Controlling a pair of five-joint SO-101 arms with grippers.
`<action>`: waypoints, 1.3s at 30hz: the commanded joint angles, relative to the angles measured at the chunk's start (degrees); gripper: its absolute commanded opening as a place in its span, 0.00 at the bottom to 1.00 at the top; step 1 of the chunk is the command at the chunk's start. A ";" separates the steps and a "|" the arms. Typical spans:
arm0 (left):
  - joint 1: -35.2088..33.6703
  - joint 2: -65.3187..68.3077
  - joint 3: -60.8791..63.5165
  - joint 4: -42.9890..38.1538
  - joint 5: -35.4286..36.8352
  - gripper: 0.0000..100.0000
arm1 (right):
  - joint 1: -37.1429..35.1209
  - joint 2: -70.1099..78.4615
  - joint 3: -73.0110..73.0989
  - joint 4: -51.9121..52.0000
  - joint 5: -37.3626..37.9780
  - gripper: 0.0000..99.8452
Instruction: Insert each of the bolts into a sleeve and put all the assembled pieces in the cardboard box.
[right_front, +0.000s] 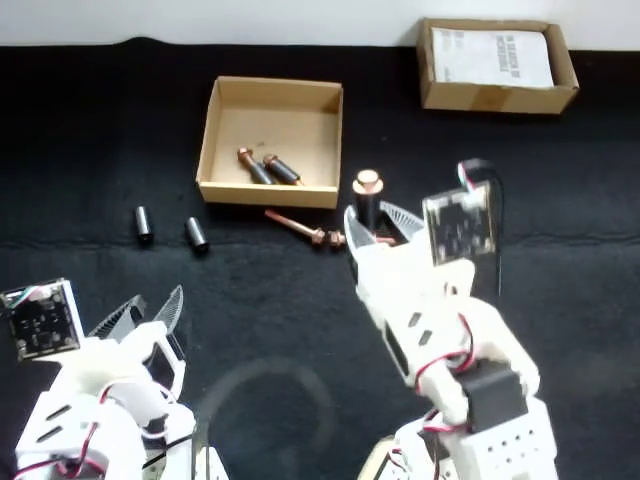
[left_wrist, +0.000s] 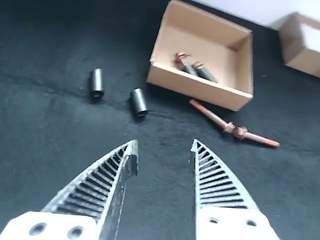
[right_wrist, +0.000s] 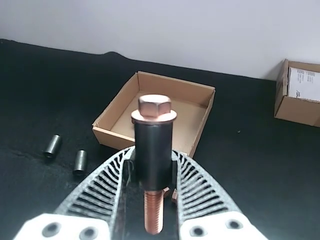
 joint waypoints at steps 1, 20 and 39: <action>-3.12 -1.80 3.74 -4.04 -0.09 0.18 | 0.75 8.13 -10.51 1.45 0.62 0.01; -14.73 -1.19 43.91 -52.92 0.26 0.02 | 1.89 54.37 -50.24 1.01 0.62 0.01; -14.29 -0.92 43.91 -50.02 0.00 0.02 | 4.00 102.29 -94.81 1.01 0.53 0.01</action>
